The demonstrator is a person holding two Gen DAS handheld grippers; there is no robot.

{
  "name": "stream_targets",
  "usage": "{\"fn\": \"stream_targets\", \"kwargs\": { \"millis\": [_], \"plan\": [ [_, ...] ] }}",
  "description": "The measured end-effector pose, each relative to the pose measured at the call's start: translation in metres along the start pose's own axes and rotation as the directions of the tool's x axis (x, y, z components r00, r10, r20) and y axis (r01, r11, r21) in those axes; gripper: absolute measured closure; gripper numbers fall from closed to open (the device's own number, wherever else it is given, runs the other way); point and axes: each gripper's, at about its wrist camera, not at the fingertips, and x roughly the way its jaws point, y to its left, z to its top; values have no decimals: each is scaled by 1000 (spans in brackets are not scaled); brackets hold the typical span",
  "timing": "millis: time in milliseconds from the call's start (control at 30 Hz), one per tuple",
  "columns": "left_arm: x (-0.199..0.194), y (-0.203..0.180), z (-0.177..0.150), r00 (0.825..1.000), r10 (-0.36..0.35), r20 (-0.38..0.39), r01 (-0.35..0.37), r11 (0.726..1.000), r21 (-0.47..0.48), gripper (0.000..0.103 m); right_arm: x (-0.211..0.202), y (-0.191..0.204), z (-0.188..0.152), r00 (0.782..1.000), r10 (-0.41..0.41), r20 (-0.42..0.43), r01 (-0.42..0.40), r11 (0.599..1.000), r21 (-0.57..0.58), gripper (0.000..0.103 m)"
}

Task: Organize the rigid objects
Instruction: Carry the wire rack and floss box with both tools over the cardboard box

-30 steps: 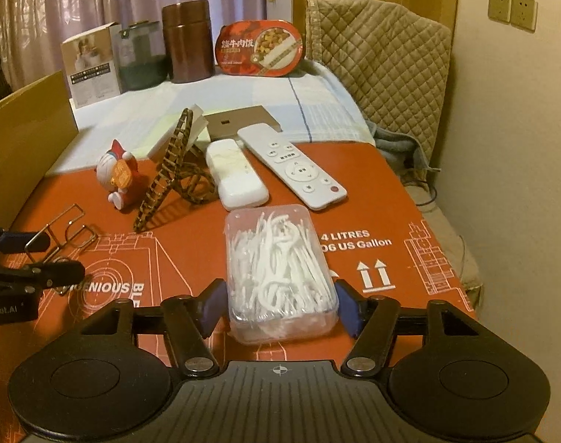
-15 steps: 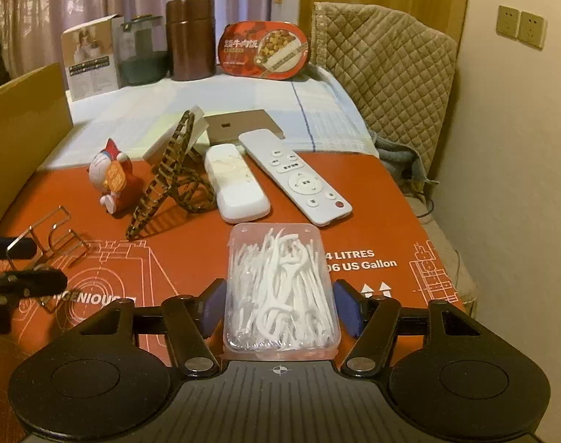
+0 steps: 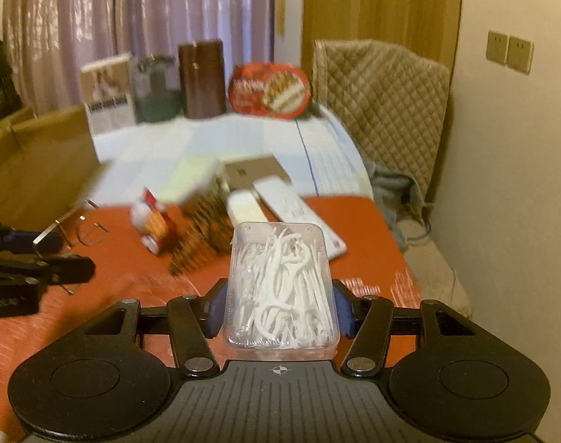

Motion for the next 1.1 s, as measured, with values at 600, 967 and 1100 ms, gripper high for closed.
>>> {"fn": "stream_targets", "kwargs": {
  "millis": [600,967,1100],
  "plan": [
    [-131,75,43,981,169,91,-163,984,-76,54,-71,120,86,968,240,77,-237,970,-53,49],
    [-167,146,17,959,279,47,-271,954,-130,54,-49,196,77,933,358,37,-354,931,-92,49],
    [-171,175,8,946,325,24,-317,935,-161,54,-31,212,76,921,388,37,-385,920,-71,49]
  ]
}}
